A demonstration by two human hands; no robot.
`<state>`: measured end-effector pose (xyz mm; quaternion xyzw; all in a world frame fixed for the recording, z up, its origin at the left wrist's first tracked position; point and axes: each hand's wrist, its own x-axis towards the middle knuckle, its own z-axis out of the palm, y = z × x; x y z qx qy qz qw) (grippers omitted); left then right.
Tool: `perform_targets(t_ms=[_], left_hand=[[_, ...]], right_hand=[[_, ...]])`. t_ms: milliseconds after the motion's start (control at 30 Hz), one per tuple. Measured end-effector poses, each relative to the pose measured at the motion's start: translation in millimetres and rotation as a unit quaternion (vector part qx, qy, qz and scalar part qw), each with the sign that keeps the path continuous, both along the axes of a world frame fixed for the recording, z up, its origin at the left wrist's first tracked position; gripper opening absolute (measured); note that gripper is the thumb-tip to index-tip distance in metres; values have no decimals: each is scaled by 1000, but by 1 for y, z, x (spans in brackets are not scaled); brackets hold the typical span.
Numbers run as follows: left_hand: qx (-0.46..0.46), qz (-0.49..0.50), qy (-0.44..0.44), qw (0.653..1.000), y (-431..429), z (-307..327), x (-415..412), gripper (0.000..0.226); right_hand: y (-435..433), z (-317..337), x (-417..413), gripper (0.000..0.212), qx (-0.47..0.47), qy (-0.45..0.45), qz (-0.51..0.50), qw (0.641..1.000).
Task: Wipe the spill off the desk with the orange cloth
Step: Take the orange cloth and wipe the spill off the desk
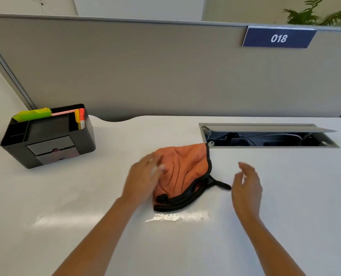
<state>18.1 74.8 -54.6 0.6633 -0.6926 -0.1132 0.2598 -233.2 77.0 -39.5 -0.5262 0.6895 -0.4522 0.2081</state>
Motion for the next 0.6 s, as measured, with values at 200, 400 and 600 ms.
perform_targets(t_ms=[200,400,600], left_hand=[[24,107,-37,993,10,-17,78,41],[32,107,12,994,20,-31,83,42],[23,125,23,992,16,-37,85,43]], right_hand=[[-34,22,101,54,80,184,284,938],[-37,-28,117,82,126,373,210,895],[-79,-29,97,81,189,347,103,913]])
